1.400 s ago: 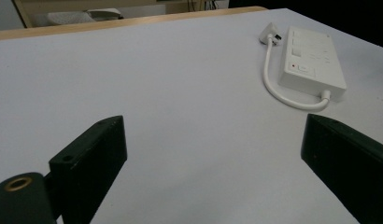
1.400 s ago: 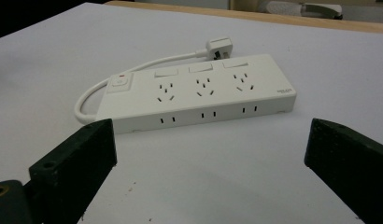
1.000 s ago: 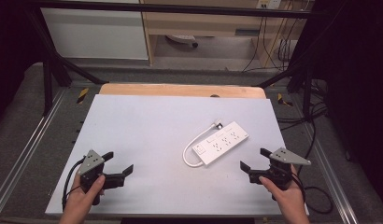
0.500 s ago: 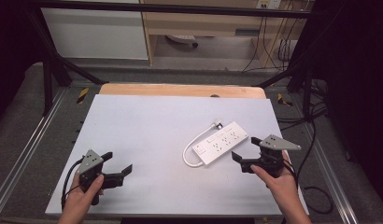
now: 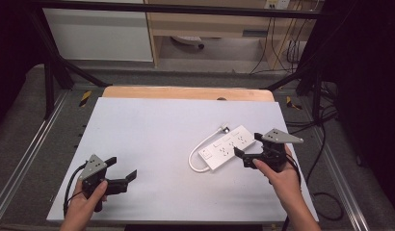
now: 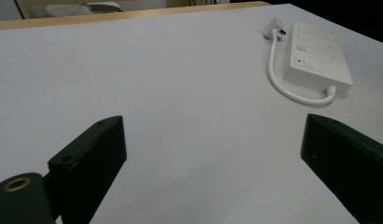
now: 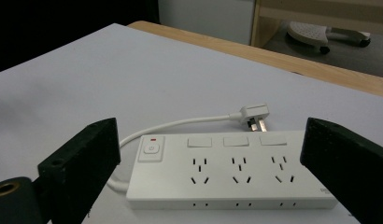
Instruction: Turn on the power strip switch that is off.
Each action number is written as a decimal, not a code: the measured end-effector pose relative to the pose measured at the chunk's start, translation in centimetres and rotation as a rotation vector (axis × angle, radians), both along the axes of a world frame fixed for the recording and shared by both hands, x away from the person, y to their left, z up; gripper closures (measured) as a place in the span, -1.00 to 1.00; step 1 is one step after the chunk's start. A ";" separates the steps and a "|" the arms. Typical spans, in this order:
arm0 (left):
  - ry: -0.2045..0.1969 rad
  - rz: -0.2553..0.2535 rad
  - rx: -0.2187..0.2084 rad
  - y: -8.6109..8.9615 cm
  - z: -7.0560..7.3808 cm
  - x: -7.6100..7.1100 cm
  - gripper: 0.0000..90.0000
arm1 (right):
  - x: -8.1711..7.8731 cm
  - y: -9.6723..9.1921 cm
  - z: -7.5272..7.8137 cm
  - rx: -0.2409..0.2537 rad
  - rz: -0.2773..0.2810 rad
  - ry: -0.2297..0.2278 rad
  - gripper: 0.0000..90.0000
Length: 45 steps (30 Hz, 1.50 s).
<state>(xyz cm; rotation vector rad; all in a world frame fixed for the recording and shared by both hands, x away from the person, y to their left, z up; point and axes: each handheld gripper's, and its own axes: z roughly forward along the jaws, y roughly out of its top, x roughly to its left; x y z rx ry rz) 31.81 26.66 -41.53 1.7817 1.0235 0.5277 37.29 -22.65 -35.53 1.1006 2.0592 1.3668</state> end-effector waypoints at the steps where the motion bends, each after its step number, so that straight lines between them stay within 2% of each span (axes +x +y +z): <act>1: 0.001 0.000 -0.001 0.0 0.0 0.0 -0.84 | 0.1 0.0 0.1 0.000 -0.001 0.000 -0.91; 20: 0.004 -0.002 0.004 0.0 -0.1 0.0 -0.84 | 2.1 1.3 0.8 -0.008 0.010 0.000 -0.87; 29: 0.004 -0.003 0.006 -0.1 -0.1 0.0 -0.84 | 2.8 2.6 0.9 -0.015 0.035 -0.007 -0.69; 42: 0.006 -0.006 0.008 -0.1 -0.1 0.0 -0.84 | 3.7 3.7 0.8 -0.012 0.053 0.010 -0.52; 45: 0.006 -0.007 0.009 -0.1 -0.1 0.0 -0.84 | 4.1 3.9 0.6 0.002 0.052 0.021 -0.42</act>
